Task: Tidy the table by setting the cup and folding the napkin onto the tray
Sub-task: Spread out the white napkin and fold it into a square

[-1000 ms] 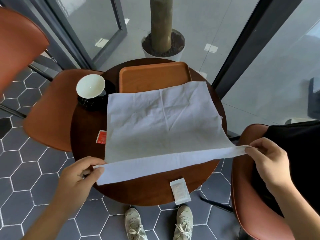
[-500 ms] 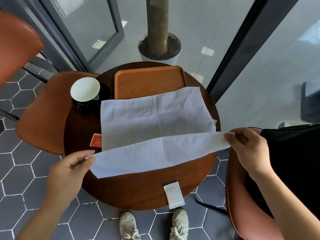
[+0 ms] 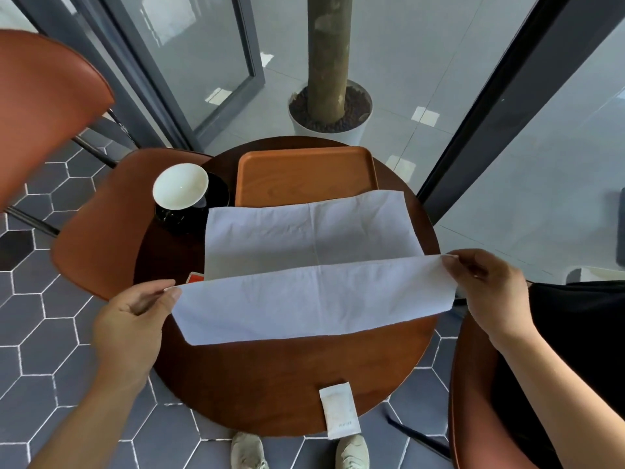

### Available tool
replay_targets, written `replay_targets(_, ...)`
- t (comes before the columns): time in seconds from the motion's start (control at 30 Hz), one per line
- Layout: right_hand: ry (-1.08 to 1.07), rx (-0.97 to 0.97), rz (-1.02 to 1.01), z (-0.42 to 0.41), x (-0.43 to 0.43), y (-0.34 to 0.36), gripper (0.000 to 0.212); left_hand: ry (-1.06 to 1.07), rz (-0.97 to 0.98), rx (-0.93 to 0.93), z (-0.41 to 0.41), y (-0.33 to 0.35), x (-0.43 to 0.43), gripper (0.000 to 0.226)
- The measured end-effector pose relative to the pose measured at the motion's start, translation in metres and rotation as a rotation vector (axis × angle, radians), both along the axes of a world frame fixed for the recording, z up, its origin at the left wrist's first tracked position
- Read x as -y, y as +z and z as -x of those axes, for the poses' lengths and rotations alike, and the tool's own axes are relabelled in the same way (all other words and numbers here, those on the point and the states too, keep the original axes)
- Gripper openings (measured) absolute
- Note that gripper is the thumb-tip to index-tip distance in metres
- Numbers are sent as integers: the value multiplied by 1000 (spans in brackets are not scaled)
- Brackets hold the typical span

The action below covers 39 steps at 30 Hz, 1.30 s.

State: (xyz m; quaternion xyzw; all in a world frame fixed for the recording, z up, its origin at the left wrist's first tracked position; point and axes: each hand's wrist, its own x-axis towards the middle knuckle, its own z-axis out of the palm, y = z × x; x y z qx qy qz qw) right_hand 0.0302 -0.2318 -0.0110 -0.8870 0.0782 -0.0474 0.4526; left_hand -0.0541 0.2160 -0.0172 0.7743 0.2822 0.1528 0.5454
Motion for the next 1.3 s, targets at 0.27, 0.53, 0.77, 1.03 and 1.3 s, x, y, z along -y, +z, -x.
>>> replay_targets(0.27,-6,-8,42,-49,-15,8,24,41,-72,58,-44,3,-8,21)
replay_targets(0.53,-103,-77,64,-98,-24,14,21,24,-97,81,-95,2,-17,26)
replay_targets(0.77,-133,-152,70,-134,-29,3,15,-9,-261,-16,-130,-3,-9,21)
replay_targets(1.03,-78,-172,103,-164,-41,-35,8,20,-554,-2,-142,-10,3,25)
replay_targets(1.3,-105,-202,185,-153,-21,-50,24,15,-344,-270,-65,-33,13,21)
